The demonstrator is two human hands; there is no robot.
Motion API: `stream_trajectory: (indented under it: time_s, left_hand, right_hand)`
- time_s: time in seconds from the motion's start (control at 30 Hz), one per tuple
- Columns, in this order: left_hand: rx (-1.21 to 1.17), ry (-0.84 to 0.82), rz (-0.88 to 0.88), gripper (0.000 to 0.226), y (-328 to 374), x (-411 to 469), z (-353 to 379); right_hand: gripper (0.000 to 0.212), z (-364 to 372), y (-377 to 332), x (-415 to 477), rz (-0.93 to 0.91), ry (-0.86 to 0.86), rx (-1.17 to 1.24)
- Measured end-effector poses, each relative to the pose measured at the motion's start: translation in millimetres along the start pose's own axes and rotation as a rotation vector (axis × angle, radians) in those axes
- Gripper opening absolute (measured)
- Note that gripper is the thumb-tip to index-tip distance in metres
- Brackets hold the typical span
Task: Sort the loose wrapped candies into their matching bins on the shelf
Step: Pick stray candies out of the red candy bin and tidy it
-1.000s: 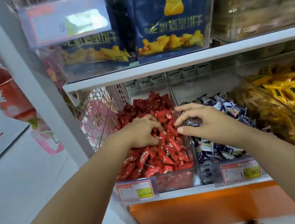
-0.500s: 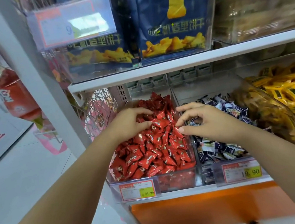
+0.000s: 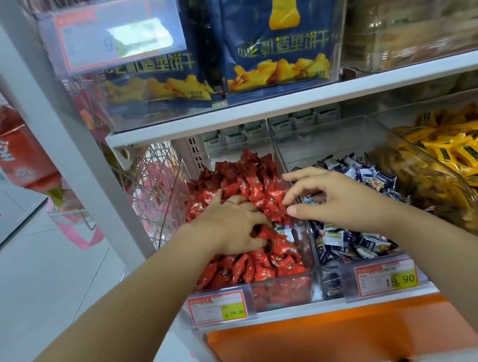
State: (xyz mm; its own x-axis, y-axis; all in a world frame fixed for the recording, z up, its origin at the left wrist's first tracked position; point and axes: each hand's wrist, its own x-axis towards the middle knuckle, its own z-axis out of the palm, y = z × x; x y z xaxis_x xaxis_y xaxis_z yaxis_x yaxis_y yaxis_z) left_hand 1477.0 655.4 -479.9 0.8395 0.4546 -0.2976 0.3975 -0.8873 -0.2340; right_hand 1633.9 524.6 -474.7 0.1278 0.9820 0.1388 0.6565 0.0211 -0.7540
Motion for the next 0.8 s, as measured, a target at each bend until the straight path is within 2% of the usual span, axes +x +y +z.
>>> stream_trajectory:
  time_s: [0.2,0.43,0.53,0.6,0.67,0.73,0.8]
  left_hand:
    - [-0.058,0.033,-0.085,0.043,-22,-7,3]
    - [-0.133,0.089,-0.100,0.043,-25,-13,0]
    - [-0.219,0.280,-0.043,0.037,-17,-18,-7]
    - [-0.420,0.368,0.068,0.026,-4,-19,-14]
    - [-0.555,0.203,0.153,0.024,14,-19,-16]
    - [-0.531,0.027,0.174,0.030,25,-12,-9]
    - [-0.472,-0.032,0.122,0.035,22,-7,-5]
  right_hand:
    - [0.008,-1,1,2,0.006,-0.009,0.017]
    - [0.009,-2,3,3,-0.004,-0.017,0.007]
    - [0.009,-2,3,4,-0.007,-0.018,0.002]
    - [0.009,-2,3,5,-0.010,-0.014,-0.005]
    - [0.009,-2,3,6,-0.013,-0.002,-0.013]
    - [0.009,-1,3,5,-0.011,-0.001,-0.016]
    - [0.010,-1,3,4,-0.009,-0.008,-0.010]
